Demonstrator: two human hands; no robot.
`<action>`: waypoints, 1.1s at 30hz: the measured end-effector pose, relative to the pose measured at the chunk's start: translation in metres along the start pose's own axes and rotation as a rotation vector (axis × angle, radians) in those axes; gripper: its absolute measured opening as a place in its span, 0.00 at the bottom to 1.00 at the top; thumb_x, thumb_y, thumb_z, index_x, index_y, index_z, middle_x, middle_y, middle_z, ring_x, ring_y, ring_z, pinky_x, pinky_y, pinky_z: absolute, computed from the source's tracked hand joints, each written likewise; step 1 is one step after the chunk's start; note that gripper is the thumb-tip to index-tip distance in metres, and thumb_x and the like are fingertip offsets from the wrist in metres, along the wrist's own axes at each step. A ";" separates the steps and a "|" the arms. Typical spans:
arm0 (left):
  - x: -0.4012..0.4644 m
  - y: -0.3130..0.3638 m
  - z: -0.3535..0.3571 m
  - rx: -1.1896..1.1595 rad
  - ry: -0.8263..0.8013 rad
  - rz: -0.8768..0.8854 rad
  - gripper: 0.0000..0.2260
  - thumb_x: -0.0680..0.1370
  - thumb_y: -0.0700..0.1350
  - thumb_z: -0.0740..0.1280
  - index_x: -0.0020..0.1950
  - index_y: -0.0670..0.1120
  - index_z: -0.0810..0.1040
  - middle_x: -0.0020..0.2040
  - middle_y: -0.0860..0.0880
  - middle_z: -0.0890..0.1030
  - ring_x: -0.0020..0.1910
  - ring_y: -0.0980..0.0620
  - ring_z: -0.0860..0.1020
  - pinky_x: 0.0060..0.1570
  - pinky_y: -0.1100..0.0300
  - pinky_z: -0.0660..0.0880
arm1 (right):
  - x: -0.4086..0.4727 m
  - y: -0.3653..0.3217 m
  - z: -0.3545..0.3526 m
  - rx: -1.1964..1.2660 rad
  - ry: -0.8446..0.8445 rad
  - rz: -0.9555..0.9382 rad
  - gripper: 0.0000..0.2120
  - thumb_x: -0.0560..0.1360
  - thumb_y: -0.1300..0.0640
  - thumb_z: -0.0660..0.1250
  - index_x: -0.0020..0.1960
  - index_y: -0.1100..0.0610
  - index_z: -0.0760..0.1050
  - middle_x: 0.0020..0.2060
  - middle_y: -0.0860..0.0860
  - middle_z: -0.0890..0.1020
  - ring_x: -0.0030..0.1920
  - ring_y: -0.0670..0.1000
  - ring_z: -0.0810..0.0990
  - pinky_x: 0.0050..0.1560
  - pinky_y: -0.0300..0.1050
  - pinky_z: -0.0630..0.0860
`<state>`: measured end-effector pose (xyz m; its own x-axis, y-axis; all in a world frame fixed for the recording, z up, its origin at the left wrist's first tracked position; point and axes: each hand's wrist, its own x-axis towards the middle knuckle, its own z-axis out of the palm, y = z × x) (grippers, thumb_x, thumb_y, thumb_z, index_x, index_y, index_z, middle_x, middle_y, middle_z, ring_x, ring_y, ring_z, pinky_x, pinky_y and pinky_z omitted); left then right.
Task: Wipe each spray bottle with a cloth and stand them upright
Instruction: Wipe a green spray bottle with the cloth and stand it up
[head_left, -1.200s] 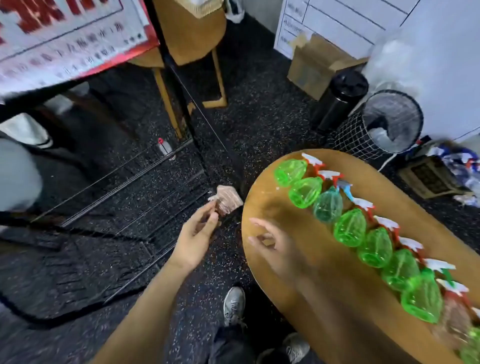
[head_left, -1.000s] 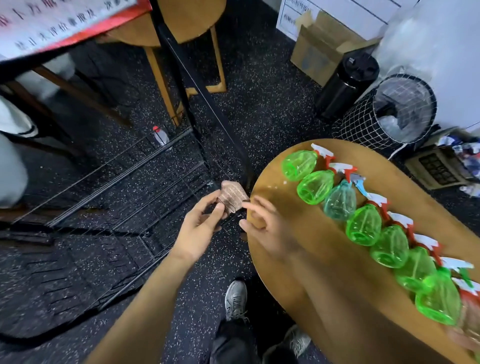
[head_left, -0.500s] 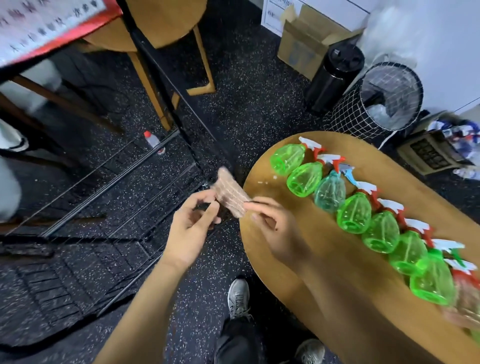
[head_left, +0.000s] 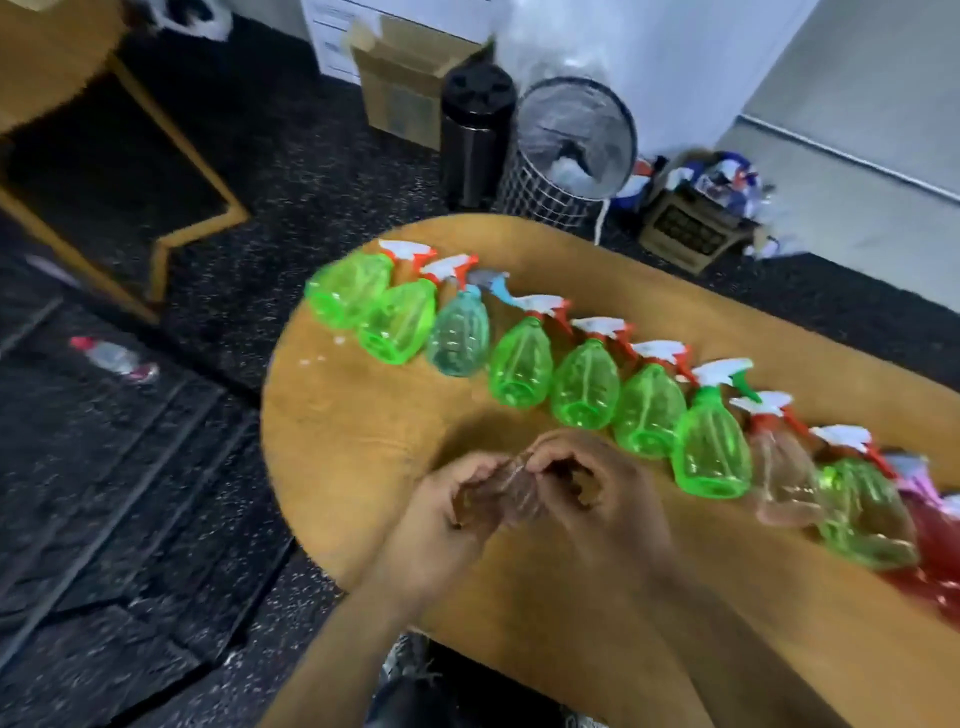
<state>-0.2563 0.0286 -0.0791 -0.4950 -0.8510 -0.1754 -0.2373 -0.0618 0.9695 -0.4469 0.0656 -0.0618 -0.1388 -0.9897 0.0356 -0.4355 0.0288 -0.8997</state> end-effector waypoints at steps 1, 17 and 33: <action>0.006 -0.009 0.015 -0.025 -0.011 0.003 0.11 0.77 0.28 0.71 0.51 0.43 0.83 0.46 0.49 0.85 0.46 0.55 0.84 0.50 0.55 0.82 | -0.006 0.014 -0.009 0.003 0.031 0.012 0.14 0.76 0.72 0.71 0.50 0.53 0.82 0.50 0.45 0.85 0.50 0.44 0.84 0.50 0.34 0.77; 0.026 -0.076 0.170 -0.449 -0.099 0.129 0.12 0.78 0.38 0.72 0.60 0.43 0.77 0.56 0.47 0.85 0.59 0.53 0.82 0.60 0.63 0.77 | -0.104 0.153 -0.027 -0.116 0.352 -0.075 0.23 0.85 0.49 0.58 0.79 0.50 0.68 0.72 0.49 0.73 0.73 0.48 0.72 0.72 0.38 0.68; -0.040 -0.037 0.102 -0.091 0.090 0.304 0.12 0.83 0.34 0.68 0.59 0.50 0.82 0.48 0.52 0.86 0.47 0.48 0.85 0.49 0.53 0.80 | -0.124 0.079 0.001 -0.295 0.410 -0.133 0.26 0.85 0.35 0.50 0.79 0.42 0.66 0.65 0.44 0.78 0.62 0.43 0.78 0.59 0.44 0.76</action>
<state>-0.3129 0.1181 -0.1253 -0.4545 -0.8803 0.1362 -0.0126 0.1592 0.9872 -0.4637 0.1902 -0.1378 -0.3766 -0.8529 0.3616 -0.6966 0.0034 -0.7175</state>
